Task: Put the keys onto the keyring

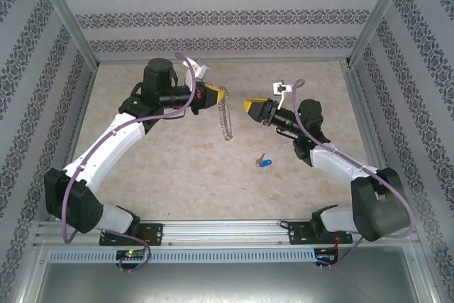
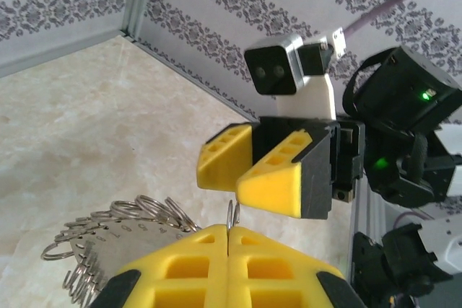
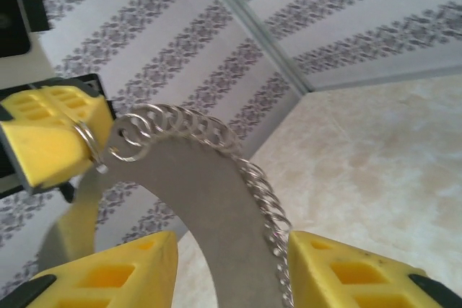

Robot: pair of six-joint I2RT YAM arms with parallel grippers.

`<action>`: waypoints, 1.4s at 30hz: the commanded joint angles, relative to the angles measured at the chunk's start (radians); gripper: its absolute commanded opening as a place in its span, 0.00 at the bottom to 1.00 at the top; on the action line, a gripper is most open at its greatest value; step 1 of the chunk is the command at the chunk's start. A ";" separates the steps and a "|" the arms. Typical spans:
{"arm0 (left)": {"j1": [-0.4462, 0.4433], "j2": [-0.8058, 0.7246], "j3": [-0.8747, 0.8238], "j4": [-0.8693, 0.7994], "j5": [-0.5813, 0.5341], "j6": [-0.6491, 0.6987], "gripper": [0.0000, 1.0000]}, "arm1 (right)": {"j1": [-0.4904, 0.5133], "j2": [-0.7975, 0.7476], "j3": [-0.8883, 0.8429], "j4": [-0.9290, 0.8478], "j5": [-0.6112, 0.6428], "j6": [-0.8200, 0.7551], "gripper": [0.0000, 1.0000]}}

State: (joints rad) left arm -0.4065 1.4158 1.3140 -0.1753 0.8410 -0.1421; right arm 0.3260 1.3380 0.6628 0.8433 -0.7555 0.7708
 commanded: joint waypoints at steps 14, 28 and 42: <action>-0.010 0.081 0.151 -0.170 0.165 0.118 0.00 | 0.061 -0.023 0.072 0.168 -0.144 0.033 0.36; -0.010 0.099 0.160 -0.174 0.199 0.113 0.00 | 0.065 0.005 0.118 0.174 -0.128 0.048 0.33; -0.011 0.104 0.166 -0.165 0.211 0.104 0.00 | 0.081 0.049 0.130 0.186 -0.136 0.054 0.29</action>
State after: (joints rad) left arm -0.4065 1.5162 1.4345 -0.3527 1.0172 -0.0521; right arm 0.3923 1.3792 0.7593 0.9771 -0.8669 0.8173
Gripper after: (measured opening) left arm 0.053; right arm 0.296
